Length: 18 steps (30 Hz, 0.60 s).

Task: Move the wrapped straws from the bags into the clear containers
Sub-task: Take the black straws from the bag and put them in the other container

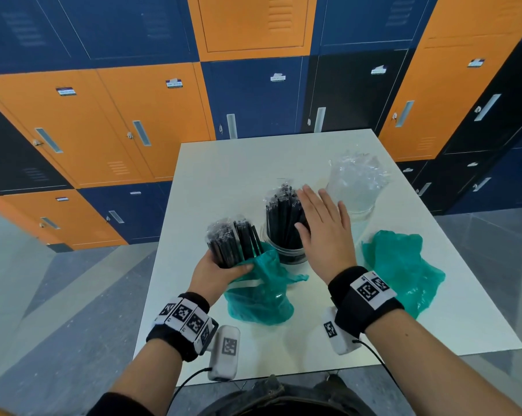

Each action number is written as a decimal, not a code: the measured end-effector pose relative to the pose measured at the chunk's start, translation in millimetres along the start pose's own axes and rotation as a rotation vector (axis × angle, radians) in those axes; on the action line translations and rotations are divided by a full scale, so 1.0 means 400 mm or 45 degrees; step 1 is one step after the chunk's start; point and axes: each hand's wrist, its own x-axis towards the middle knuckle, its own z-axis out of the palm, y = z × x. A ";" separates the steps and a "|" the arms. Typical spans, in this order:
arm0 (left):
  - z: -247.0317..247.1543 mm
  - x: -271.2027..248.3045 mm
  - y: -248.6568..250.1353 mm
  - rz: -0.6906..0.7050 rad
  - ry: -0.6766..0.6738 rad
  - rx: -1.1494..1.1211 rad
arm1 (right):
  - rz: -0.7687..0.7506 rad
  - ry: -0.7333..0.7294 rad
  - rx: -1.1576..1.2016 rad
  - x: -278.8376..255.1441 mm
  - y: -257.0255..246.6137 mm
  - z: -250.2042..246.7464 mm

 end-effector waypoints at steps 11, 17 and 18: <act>-0.010 -0.005 -0.006 0.020 0.004 -0.016 | -0.145 0.097 0.459 -0.006 -0.133 -0.048; -0.010 -0.015 -0.008 0.007 -0.031 -0.087 | 0.063 -0.470 0.588 -0.013 -0.177 0.002; -0.010 -0.016 -0.009 0.005 -0.034 -0.085 | 0.088 -0.494 0.633 -0.012 -0.182 0.007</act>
